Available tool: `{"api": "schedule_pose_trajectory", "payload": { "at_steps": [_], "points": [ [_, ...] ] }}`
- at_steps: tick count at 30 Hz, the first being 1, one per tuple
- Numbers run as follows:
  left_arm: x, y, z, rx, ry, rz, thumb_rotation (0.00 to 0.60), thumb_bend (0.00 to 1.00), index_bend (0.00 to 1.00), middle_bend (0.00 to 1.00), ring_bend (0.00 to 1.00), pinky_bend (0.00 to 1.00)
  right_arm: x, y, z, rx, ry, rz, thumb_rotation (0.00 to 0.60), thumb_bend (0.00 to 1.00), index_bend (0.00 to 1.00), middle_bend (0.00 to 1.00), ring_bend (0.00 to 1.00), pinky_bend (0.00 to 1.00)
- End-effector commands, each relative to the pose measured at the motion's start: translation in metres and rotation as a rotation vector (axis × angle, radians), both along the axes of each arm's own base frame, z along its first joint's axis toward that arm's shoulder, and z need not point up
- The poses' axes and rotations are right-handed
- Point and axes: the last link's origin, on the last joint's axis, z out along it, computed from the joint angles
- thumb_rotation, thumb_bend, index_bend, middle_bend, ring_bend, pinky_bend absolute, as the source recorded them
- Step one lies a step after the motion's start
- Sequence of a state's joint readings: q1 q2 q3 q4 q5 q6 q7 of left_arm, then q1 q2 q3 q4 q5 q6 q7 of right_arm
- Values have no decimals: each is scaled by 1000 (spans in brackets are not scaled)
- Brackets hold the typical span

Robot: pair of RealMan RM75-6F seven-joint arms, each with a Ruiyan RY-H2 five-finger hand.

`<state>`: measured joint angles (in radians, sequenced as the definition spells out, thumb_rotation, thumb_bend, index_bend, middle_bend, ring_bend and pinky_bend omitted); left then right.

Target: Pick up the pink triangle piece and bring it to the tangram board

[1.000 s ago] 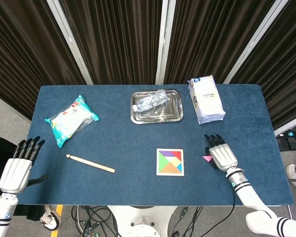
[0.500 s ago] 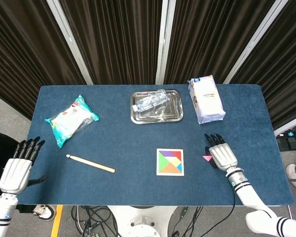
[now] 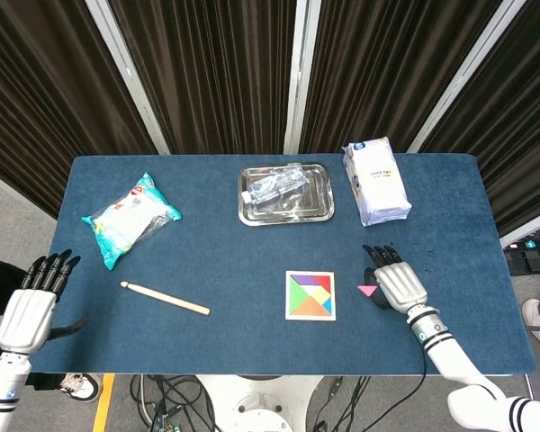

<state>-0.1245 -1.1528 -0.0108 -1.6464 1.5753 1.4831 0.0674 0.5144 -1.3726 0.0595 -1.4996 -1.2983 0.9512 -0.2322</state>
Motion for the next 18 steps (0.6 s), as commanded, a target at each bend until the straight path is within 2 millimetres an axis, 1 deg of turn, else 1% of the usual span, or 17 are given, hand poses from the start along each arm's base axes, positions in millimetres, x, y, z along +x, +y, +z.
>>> {"api": "schedule_pose_trajectory", "payload": {
  "at_steps": [1, 5, 9, 15, 18],
  "points": [
    [-1, 0, 1, 3, 0, 1, 600, 0, 0, 0, 0, 0, 23, -1, 5, 0, -10, 35, 600, 265, 597, 0, 0, 0],
    [-1, 0, 4, 10, -5, -1, 600, 0, 0, 0, 0, 0, 45, -2, 1, -2, 10, 62, 600, 265, 597, 0, 0, 0],
    [-2, 0, 5, 12, -9, 0, 600, 0, 0, 0, 0, 0, 67, -6, -8, -10, 30, 70, 600, 266, 596, 0, 0, 0],
    [-3, 1, 6, 8, -13, 1, 600, 0, 1, 0, 0, 0, 91, -11, -25, 1, 53, 46, 600, 265, 596, 0, 0, 0],
    [-4, 0, 6, 8, -15, 3, 600, 0, 1, 0, 0, 0, 98, -11, -32, 7, 69, 34, 600, 265, 596, 0, 0, 0]
  ]
}}
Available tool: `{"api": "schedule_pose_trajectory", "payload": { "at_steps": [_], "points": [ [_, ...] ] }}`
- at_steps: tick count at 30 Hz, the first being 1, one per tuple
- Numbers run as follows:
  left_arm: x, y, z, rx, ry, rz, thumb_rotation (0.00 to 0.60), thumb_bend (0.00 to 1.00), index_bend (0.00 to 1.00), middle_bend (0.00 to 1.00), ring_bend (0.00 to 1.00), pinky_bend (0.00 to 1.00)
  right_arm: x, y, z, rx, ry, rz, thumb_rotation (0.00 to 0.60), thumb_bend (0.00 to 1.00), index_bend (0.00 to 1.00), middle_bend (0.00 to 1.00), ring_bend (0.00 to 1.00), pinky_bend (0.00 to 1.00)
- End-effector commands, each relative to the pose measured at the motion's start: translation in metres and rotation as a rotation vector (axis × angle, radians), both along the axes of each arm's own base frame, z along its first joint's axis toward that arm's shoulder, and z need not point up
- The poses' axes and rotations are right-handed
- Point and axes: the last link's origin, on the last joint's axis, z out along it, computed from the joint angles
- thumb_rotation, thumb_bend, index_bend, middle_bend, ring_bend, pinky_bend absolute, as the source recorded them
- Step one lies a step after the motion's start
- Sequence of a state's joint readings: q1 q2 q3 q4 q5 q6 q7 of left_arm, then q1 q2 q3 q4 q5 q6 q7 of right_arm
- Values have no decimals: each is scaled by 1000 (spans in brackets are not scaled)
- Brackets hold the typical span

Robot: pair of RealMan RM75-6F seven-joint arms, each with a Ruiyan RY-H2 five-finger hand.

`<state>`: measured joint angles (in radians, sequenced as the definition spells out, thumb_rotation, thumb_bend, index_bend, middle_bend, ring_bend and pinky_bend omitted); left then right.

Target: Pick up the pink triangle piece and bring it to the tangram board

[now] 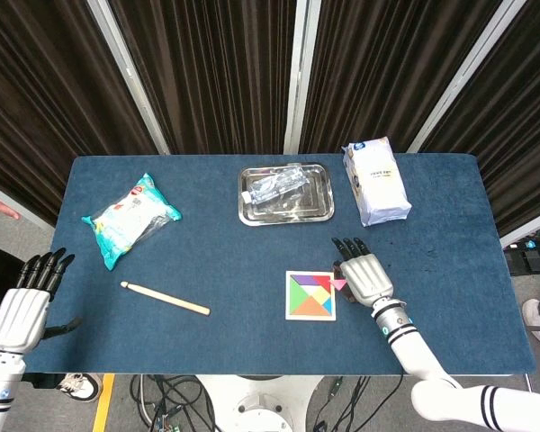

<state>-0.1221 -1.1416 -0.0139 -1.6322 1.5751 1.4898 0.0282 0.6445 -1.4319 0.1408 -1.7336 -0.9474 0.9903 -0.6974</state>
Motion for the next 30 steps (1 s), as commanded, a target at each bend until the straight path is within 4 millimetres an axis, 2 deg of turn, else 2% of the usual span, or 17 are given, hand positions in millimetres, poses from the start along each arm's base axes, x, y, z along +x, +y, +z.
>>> {"api": "schedule_pose_trajectory", "payload": {
  "at_steps": [1, 9, 30],
  "points": [
    [-1, 0, 0, 0, -1, 1, 600, 0, 1, 0, 0, 0, 21, -1, -13, 12, 4, -4, 600, 265, 596, 0, 0, 0],
    [-2, 0, 1, 2, -7, 3, 600, 0, 1, 0, 0, 0, 33, 3, -29, 33, 29, -20, 600, 266, 597, 0, 0, 0],
    [-9, -2, 1, 3, -17, 18, 600, 0, 2, 0, 0, 0, 43, 9, -54, 11, 40, -75, 600, 284, 599, 0, 0, 0]
  ]
}}
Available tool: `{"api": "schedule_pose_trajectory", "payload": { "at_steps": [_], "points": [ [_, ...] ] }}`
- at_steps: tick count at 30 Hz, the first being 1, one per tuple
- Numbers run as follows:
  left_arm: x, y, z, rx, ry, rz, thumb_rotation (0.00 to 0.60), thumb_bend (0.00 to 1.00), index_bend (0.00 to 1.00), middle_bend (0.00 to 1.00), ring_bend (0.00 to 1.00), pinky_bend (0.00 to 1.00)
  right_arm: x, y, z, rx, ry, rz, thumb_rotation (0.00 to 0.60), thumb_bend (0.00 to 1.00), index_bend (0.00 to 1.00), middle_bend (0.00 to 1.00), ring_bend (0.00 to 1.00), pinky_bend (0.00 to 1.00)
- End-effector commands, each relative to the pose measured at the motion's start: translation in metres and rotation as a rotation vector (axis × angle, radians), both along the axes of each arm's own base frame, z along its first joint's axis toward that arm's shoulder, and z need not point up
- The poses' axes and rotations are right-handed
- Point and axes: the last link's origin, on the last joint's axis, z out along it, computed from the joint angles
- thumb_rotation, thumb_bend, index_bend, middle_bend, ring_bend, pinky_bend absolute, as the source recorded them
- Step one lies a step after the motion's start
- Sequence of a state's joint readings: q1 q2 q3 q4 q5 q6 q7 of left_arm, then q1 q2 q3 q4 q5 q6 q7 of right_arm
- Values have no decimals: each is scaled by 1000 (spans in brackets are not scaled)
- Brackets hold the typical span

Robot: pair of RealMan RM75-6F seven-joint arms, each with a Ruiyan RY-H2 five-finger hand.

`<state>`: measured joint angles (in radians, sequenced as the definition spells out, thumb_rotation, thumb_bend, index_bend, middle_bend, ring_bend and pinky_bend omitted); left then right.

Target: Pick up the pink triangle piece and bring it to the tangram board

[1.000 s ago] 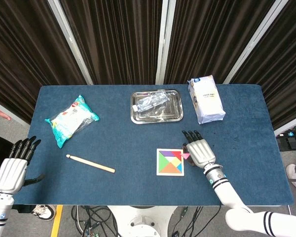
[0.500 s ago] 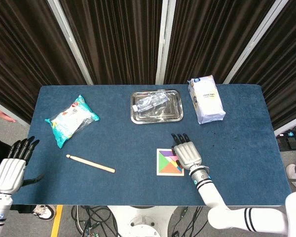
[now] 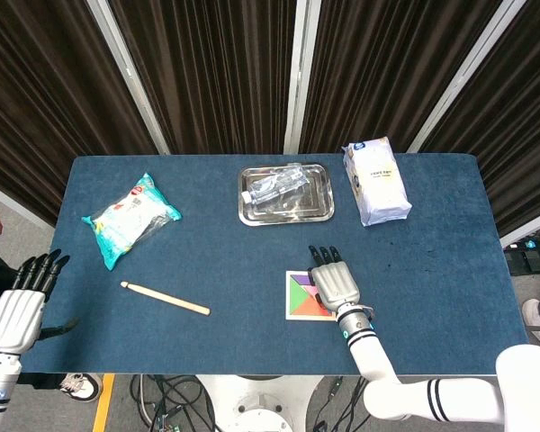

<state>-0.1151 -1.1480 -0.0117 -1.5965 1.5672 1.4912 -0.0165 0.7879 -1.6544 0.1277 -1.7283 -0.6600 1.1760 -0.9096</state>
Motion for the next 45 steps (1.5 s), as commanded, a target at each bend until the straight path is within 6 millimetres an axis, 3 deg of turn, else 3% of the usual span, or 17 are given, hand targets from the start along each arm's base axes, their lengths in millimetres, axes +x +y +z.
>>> {"api": "schedule_pose_trajectory", "payload": {
  "at_steps": [1, 33, 38, 45],
  "points": [
    [0, -1, 0, 1, -1, 0, 600, 0, 1, 0, 0, 0, 0, 0, -1, -1, 1, 2, 600, 284, 599, 0, 0, 0],
    [-5, -3, 1, 2, 3, 14, 600, 0, 3, 0, 0, 0, 1, -4, -8, -16, 18, -1, 600, 283, 586, 0, 0, 0],
    [-5, -3, 1, 2, 3, 14, 600, 0, 3, 0, 0, 0, 1, -3, -9, -10, 17, -4, 600, 281, 537, 0, 0, 0],
    [-5, -3, 2, 3, 2, 16, 600, 0, 3, 0, 0, 0, 1, -3, -8, -8, 14, -11, 600, 272, 383, 0, 0, 0]
  ]
}}
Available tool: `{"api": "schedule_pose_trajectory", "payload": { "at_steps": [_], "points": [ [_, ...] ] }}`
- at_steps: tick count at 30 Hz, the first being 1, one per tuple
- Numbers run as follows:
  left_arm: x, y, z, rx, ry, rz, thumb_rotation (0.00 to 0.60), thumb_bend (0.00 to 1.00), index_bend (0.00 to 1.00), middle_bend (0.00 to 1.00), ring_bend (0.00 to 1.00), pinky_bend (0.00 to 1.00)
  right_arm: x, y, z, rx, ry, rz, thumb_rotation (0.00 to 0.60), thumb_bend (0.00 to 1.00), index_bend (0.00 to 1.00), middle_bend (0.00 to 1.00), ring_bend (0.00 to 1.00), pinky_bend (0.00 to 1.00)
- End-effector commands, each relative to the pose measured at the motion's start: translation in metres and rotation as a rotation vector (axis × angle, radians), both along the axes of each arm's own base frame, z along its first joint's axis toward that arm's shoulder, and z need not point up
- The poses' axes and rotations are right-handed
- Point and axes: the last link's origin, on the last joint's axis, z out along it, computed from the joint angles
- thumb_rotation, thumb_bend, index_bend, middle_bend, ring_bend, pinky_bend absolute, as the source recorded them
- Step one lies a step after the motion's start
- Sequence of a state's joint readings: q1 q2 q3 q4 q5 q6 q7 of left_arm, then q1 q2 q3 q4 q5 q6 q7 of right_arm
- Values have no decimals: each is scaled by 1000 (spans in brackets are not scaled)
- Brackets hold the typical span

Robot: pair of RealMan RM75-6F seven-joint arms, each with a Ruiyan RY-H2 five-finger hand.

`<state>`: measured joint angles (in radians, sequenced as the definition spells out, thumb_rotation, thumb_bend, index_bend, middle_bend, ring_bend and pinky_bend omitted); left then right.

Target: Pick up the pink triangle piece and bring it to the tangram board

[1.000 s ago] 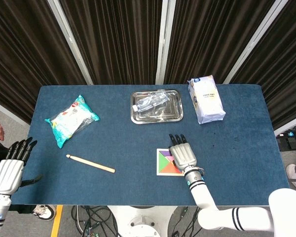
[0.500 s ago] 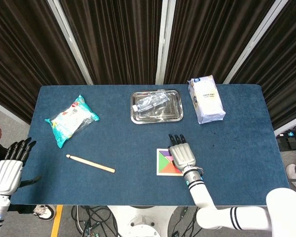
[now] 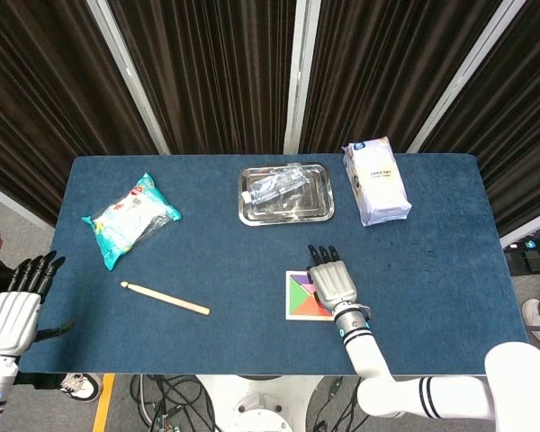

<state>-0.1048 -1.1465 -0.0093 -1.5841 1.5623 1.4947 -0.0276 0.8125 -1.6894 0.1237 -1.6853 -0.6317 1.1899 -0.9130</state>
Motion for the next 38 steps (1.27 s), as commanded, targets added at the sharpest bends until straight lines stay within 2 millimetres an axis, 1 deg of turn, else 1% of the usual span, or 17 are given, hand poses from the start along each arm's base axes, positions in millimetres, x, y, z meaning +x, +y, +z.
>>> {"api": "schedule_pose_trajectory", "payload": {
  "at_steps": [1, 6, 11, 14, 17, 20, 21, 23, 24, 26, 27, 28, 30, 33, 38],
  "points": [
    [0, 0, 0, -1, -1, 1, 600, 0, 3, 0, 0, 0, 0, 1, 0, 1, -3, -1, 600, 271, 373, 0, 0, 0],
    [1, 1, 0, 0, 1, -1, 600, 0, 3, 0, 0, 0, 1, 0, 1, 1, -7, 1, 600, 267, 313, 0, 0, 0],
    [1, 0, 0, 2, 0, -1, 600, 0, 8, 0, 0, 0, 2, 0, 5, -2, -20, 6, 600, 265, 282, 0, 0, 0],
    [1, 0, 1, 5, -2, -3, 600, 0, 8, 0, 0, 0, 5, 1, 15, -23, -51, 18, 600, 265, 280, 0, 0, 0],
    [2, -1, 1, 9, -2, -4, 600, 0, 8, 0, 0, 0, -1, 6, 38, -65, -70, 33, 600, 265, 260, 0, 0, 0],
    [2, -1, 2, 11, -1, -3, 600, 0, 8, 0, 0, 0, -18, 21, 71, -109, -106, 32, 600, 263, 178, 0, 0, 0],
    [3, -2, 2, 14, -2, -3, 600, 0, 8, 0, 0, 0, -27, 29, 86, -132, -125, 37, 600, 260, 137, 0, 0, 0],
    [3, -2, 2, 15, 0, -2, 600, 0, 8, 0, 0, 0, -46, 43, 109, -178, -151, 47, 600, 246, 53, 0, 0, 0],
    [4, -1, 2, 15, 3, -2, 600, 0, 8, 0, 0, 0, -59, 52, 123, -210, -166, 58, 600, 235, 13, 0, 0, 0],
    [5, 0, 2, 13, 7, -5, 600, 0, 8, 0, 0, 0, -81, 65, 144, -254, -176, 75, 600, 223, 0, 0, 0, 0],
    [7, 0, 2, 12, 7, -10, 600, 0, 8, 0, 0, 0, -95, 72, 156, -284, -172, 79, 600, 218, 0, 0, 0, 0],
    [8, 1, 1, 11, 7, -14, 600, 0, 8, 0, 0, 0, -104, 78, 164, -304, -172, 83, 600, 214, 0, 0, 0, 0],
    [12, 2, 1, 10, 9, -23, 600, 0, 8, 0, 0, 0, -123, 88, 180, -343, -175, 90, 600, 211, 0, 0, 0, 0],
    [15, 3, 0, 6, 13, -29, 600, 0, 8, 0, 0, 0, -145, 99, 194, -374, -169, 78, 600, 209, 0, 0, 0, 0],
    [17, 4, -1, 7, 17, -28, 600, 0, 7, 0, 0, 0, -159, 111, 205, -424, -157, 97, 600, 212, 0, 0, 0, 0]
  ]
}}
